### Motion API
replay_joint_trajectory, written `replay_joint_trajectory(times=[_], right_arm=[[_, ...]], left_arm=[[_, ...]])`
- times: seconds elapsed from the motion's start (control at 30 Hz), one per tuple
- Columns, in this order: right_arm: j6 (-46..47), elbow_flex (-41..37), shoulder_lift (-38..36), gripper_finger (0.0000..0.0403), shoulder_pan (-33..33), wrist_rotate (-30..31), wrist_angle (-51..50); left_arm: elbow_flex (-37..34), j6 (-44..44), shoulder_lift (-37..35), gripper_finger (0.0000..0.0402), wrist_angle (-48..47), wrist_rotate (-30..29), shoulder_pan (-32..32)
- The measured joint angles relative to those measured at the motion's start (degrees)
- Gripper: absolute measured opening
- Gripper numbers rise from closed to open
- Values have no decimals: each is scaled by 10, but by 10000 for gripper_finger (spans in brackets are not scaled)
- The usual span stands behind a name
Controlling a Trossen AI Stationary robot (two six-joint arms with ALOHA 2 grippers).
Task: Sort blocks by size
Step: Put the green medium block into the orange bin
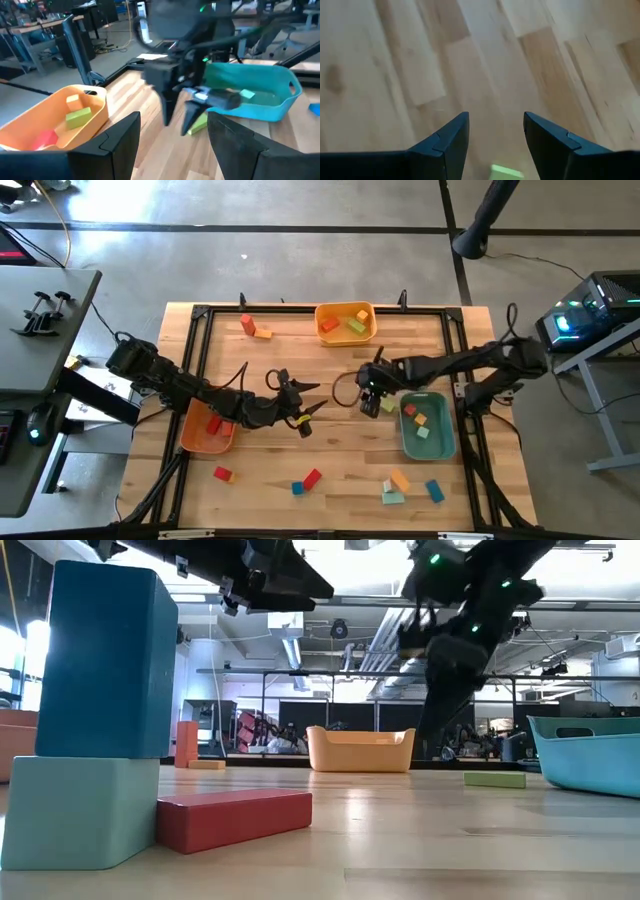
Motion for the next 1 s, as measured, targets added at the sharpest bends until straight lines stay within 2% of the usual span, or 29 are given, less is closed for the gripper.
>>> replay_joint_trajectory(times=[0.2, 0.37, 0.63, 1.0], right_arm=[[-56, 60, 43, 185, -32, -1, -98], [-69, 70, 68, 186, -38, -51, -125], [16, 70, 105, 186, -33, -45, -164], [26, 73, 139, 186, -21, -52, -185]], left_arm=[[0, -26, 0, 216, -3, 0, -18], [0, -30, 0, 216, -7, 0, -29], [0, -30, 0, 216, -13, -10, -30], [0, -40, 0, 216, -19, -10, -31]])
